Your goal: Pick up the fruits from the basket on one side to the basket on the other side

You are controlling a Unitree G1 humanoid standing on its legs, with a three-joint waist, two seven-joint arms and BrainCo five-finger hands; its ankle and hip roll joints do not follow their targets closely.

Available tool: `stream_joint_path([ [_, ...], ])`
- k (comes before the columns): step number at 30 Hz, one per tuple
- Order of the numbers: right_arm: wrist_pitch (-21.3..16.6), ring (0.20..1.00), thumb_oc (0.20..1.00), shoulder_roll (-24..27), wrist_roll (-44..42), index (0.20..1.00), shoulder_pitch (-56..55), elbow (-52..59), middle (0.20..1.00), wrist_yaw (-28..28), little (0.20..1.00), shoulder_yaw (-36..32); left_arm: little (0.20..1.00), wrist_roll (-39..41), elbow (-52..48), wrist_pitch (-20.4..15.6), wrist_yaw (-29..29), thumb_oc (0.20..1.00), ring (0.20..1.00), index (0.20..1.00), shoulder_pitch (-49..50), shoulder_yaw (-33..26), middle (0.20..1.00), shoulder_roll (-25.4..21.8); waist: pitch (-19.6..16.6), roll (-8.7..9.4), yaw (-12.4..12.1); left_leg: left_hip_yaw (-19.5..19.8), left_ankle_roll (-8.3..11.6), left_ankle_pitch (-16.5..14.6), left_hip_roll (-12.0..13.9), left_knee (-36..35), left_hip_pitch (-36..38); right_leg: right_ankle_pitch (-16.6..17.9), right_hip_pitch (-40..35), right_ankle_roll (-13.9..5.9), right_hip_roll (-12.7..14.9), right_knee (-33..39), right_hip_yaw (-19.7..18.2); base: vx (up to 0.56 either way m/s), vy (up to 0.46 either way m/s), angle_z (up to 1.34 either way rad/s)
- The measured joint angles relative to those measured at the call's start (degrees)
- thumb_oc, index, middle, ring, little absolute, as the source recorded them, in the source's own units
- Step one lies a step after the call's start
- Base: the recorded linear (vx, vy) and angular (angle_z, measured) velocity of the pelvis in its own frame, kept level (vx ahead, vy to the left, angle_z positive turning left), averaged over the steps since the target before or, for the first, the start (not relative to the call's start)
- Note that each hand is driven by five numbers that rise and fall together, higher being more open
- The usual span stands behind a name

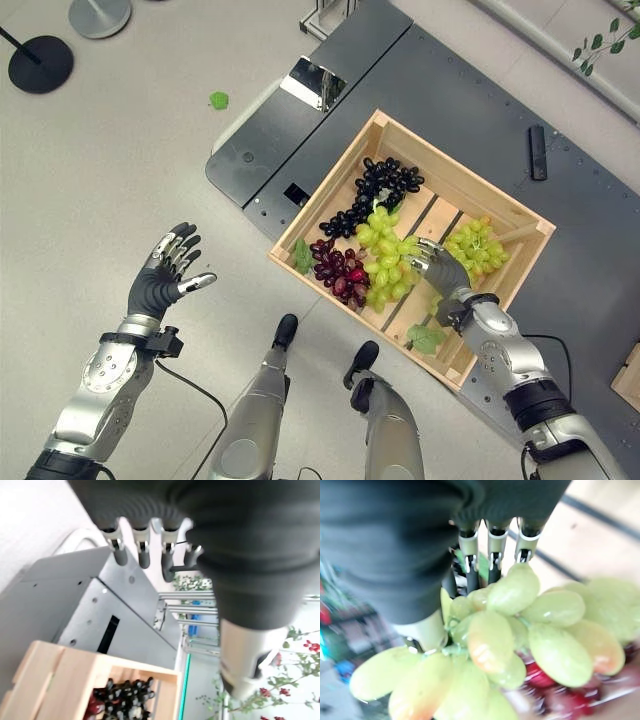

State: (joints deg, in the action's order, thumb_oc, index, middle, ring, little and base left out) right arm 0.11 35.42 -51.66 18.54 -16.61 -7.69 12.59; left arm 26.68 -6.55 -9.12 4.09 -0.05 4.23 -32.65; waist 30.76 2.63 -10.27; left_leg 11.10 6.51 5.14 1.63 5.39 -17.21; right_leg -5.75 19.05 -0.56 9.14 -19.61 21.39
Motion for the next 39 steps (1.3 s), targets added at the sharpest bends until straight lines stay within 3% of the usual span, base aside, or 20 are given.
stream_joint_path([
  [6,-1.8,0.2,0.2,-5.6,-5.2,0.2,-3.9,6.4,0.2,1.3,0.2,-5.4,1.0,-0.1,0.0,0.0,0.0,1.0,1.0,1.0,0.6,-1.2,1.0,0.2,-0.2,-0.35,0.3,0.0,-0.26,0.1,-0.2,-1.1,2.7,-0.2,-2.9,-0.35,0.2,1.0,0.3,0.03,0.054,0.04],
  [16,-3.5,0.2,0.2,-7.9,-6.5,0.2,-5.5,11.2,0.2,3.5,0.2,-9.9,1.0,-0.3,0.0,0.9,-0.1,1.0,1.0,1.0,1.9,-2.3,1.0,3.5,-2.6,-3.26,1.6,-1.7,-0.89,-0.3,-0.1,-2.0,6.6,0.4,-7.0,-0.66,0.0,2.7,0.2,0.05,0.036,-0.01],
  [23,-4.4,0.2,0.2,-7.6,-6.5,0.2,-8.5,15.5,0.2,4.0,0.2,-11.4,1.0,-1.1,0.0,1.1,-0.9,1.0,1.0,1.0,4.2,-2.6,1.0,4.3,-9.7,-3.06,4.4,-1.8,-1.18,-0.7,0.2,-3.1,8.1,0.4,-9.0,-1.24,-0.7,5.1,0.2,0.05,0.008,0.0],
  [34,-3.5,0.2,0.2,-7.3,-6.2,0.2,-10.2,19.4,0.2,2.6,0.2,-9.2,1.0,-2.4,-3.7,5.0,-7.5,1.0,1.0,1.0,2.9,0.1,1.0,-6.1,-13.9,-1.58,7.6,-4.8,-1.22,-1.1,1.2,-4.2,10.8,1.4,-10.6,-1.5,-2.1,7.6,-2.5,0.05,0.011,-0.14],
  [39,-1.1,0.2,0.2,-7.1,-4.6,0.2,-13.9,21.8,0.2,0.8,0.2,-7.3,1.0,-3.6,-3.9,5.5,-9.4,1.0,1.0,1.0,-2.3,3.6,1.0,-7.2,-16.8,-1.14,8.1,-6.5,-1.3,-1.3,1.7,-5.8,12.8,2.5,-11.8,-1.42,-3.1,9.6,-3.7,0.05,-0.001,-0.18],
])
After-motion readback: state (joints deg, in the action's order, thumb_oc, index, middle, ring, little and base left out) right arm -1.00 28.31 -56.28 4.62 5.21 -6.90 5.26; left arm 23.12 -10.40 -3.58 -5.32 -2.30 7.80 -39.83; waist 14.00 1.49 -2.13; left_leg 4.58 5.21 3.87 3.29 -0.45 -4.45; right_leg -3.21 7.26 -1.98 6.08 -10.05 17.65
